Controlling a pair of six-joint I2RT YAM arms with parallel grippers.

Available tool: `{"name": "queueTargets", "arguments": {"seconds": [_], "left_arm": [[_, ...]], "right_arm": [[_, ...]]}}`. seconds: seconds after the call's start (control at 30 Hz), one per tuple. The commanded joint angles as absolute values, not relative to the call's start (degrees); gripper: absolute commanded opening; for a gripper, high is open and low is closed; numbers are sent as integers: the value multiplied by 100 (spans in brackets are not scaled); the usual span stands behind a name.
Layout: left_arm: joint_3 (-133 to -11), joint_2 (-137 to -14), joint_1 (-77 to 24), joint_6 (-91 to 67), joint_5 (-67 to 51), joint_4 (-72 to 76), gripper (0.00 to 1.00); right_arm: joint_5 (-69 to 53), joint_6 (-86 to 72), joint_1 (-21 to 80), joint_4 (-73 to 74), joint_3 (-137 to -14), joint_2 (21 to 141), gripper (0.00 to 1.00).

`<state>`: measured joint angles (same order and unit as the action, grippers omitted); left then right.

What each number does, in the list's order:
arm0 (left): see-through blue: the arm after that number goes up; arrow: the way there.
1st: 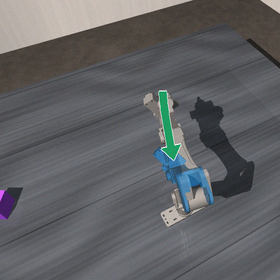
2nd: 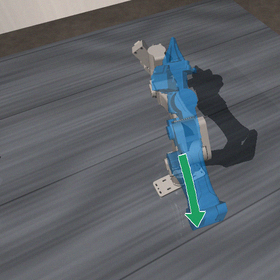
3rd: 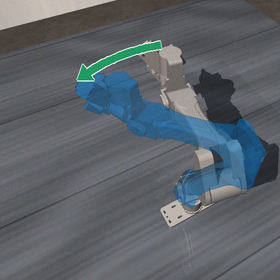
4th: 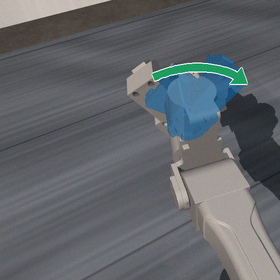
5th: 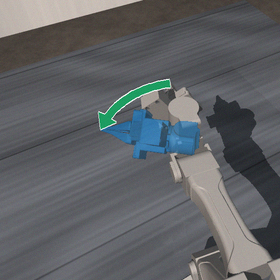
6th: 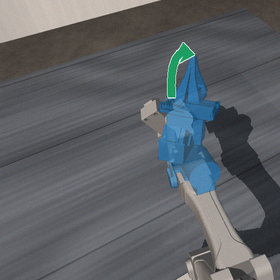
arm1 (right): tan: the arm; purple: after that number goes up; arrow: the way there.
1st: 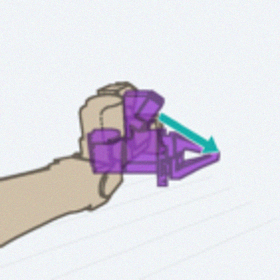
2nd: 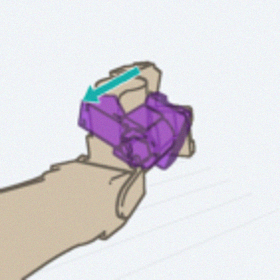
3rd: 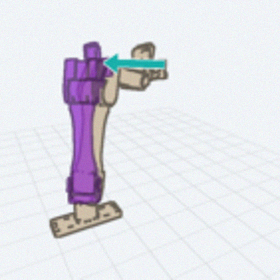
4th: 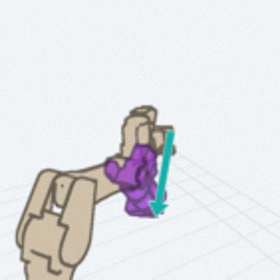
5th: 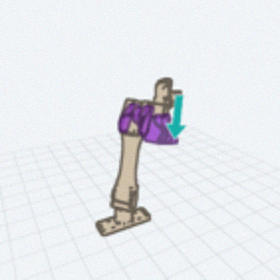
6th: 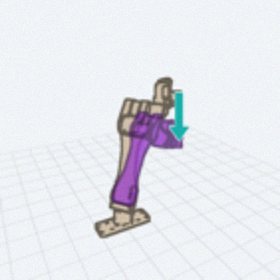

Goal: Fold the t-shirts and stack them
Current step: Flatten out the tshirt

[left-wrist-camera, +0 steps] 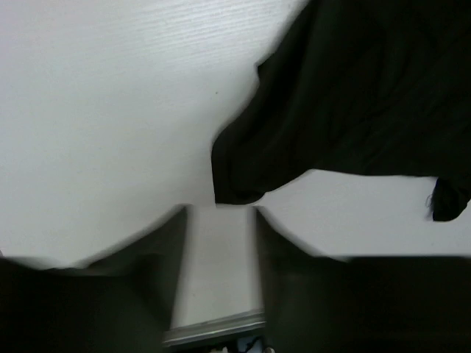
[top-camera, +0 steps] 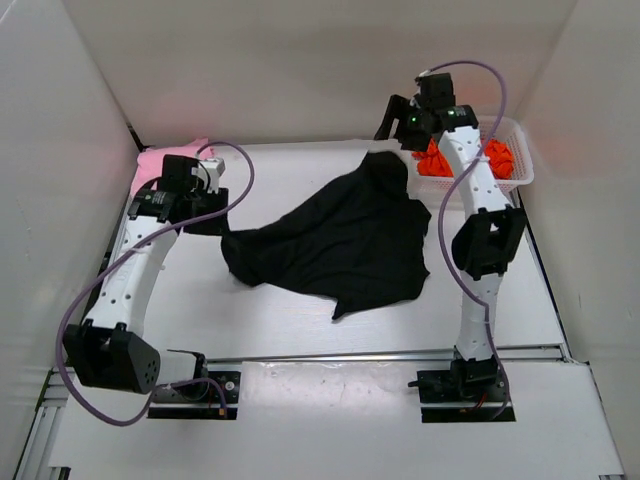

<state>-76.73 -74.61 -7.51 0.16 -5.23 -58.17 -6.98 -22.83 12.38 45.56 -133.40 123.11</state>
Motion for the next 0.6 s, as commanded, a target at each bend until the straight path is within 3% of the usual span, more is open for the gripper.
{"name": "queueTargets", "arguments": {"seconds": [0.0,0.07,0.17,0.33,0.57], "left_arm": [[-7462,-7741,-765,0,-721,-5484,67],[-7260,-7866,-765,0,-651,-5432,77],[-6953,-7866,-528,0,-589,-5361,82],[-6417,-7795,-185,0,-642,-5142,83],[-5652,-8717,-185,0,-466,-4950,81]], "right_arm": [[-1353,-2716,1204,4298,-13712,12217,87],[-1406,-2664,1204,4559,-13370,12104,93],[-942,-2461,1310,4824,-11940,11305,93],[-404,-2452,1652,4764,-8613,9503,93],[-360,-3137,2109,4219,-6164,8429,93]]}}
